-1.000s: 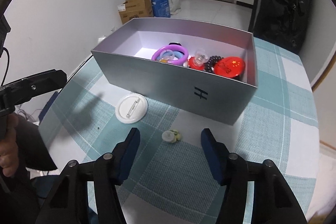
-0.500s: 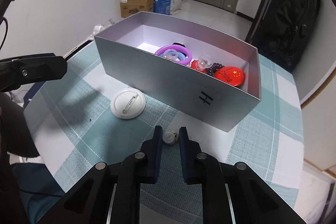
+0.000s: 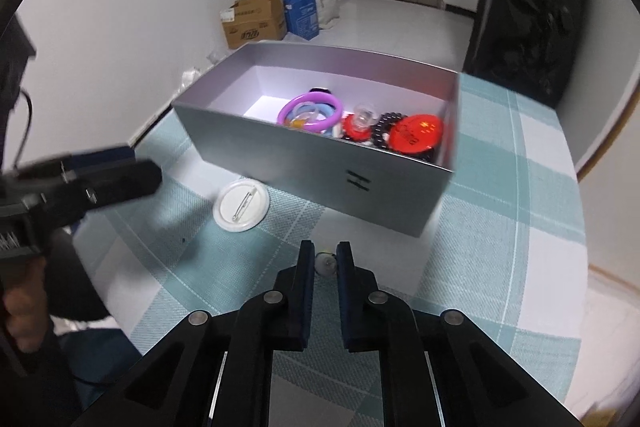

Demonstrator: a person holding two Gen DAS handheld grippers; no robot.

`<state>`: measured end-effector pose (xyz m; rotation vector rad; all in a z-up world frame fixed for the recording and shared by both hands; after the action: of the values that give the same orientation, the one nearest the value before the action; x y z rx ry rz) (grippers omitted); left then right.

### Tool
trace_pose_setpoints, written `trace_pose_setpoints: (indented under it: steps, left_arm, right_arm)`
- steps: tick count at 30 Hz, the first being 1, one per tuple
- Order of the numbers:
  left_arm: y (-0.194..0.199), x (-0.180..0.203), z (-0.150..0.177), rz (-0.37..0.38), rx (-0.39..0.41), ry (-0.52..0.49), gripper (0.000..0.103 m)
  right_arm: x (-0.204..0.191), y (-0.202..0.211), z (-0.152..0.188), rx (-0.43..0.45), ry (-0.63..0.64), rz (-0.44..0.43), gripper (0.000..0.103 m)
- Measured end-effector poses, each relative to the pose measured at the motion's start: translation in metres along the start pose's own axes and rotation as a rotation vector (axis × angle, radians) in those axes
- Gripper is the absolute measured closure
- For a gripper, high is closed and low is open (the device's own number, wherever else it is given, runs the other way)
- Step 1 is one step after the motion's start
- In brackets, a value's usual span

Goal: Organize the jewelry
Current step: 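Grasp the white pin badge with the left gripper while the right grasps the clear bead, then carry the white pin badge into the box with the left gripper while the right carries the bead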

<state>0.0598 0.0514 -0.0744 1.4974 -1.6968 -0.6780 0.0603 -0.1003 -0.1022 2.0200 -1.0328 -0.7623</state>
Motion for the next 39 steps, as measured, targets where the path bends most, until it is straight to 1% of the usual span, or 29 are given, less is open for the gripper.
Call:
trace_pose_setpoints:
  steps: [1,2,5,8,13,22,28,29,30,34,35,39]
  left_arm:
    - [-0.001,0.002,0.001,0.002,-0.006,-0.005,0.032]
    - [-0.003,0.005,0.001,0.002,-0.011,-0.011,0.032]
    - [-0.010,0.011,0.004,-0.022,-0.036,-0.040,0.032]
    - [-0.017,0.015,0.005,-0.016,-0.059,-0.059,0.032]
    - [-0.029,0.026,0.006,-0.046,-0.083,-0.106,0.032]
    - [-0.041,0.038,0.005,-0.109,-0.105,-0.140,0.032]
    - [-0.043,0.047,0.008,-0.142,-0.093,-0.169,0.032]
    - [-0.042,0.048,0.009,-0.151,-0.088,-0.180,0.037]
    - [-0.042,0.049,0.008,-0.160,-0.084,-0.188,0.046]
    - [-0.042,0.049,0.008,-0.173,-0.075,-0.202,0.057]
    - [-0.041,0.048,0.008,-0.174,-0.073,-0.202,0.065]
    - [-0.042,0.048,0.008,-0.172,-0.073,-0.209,0.065]
  right_arm:
    - [0.004,0.003,-0.001,0.001,-0.029,-0.033,0.093]
    - [0.006,0.006,-0.001,0.007,-0.044,-0.047,0.093]
    - [0.010,0.018,-0.002,0.029,-0.056,-0.057,0.093]
    - [0.014,0.028,-0.003,0.051,-0.072,-0.072,0.093]
    - [0.023,0.041,-0.005,0.079,-0.095,-0.090,0.093]
    - [0.029,0.062,-0.009,0.130,-0.104,-0.115,0.093]
    - [0.035,0.071,-0.008,0.151,-0.122,-0.120,0.093]
    - [0.036,0.072,-0.008,0.152,-0.126,-0.124,0.093]
    - [0.036,0.073,-0.008,0.153,-0.128,-0.126,0.093]
    - [0.036,0.077,-0.009,0.163,-0.124,-0.125,0.093]
    - [0.036,0.077,-0.009,0.164,-0.122,-0.123,0.093]
    - [0.036,0.076,-0.008,0.160,-0.125,-0.122,0.093]
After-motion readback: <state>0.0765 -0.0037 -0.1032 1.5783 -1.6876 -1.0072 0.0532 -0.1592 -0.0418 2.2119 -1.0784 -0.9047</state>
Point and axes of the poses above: each gripper's, at about its wrist camera, not at the fingertips, and y roughly against the way its jaws point, x to its right, z to its underside, the point moved 2 cm from there along -y, roughly the way its jaws point, and after that the axes turned 7 degrees about -z, right-handed, at the moved point
